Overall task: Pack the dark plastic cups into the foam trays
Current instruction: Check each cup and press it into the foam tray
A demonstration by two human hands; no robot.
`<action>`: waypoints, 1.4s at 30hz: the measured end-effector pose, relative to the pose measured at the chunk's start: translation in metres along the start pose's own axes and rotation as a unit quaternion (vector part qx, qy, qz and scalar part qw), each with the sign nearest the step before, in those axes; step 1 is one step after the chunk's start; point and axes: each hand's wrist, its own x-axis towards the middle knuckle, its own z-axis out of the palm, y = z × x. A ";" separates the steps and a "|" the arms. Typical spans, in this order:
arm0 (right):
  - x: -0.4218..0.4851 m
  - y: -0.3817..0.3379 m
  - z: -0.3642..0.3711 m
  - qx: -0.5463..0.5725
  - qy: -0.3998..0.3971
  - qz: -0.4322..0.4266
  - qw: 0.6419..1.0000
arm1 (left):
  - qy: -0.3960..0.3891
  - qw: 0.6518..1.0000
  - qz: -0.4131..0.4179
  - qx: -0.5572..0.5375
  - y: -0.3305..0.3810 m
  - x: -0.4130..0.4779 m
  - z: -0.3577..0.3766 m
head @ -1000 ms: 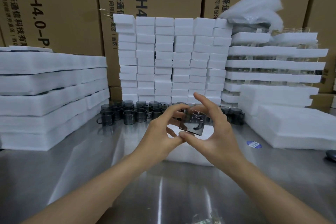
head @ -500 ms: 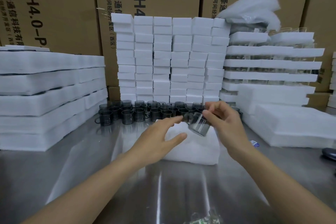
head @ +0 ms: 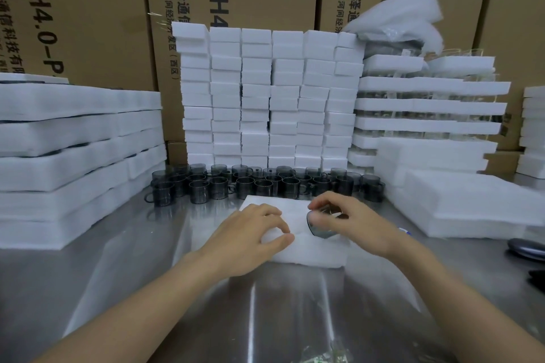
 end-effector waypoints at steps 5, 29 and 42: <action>0.005 0.007 -0.012 0.142 0.085 -0.015 0.986 | 0.002 1.000 -0.007 -0.007 0.001 -0.002 -0.005; -0.010 -0.013 0.017 -0.222 0.094 -0.036 0.970 | 0.008 0.999 -0.022 0.031 0.018 -0.006 -0.023; 0.001 0.005 0.003 -0.119 0.214 -0.048 0.968 | -0.021 0.996 0.042 -0.081 0.018 -0.007 -0.028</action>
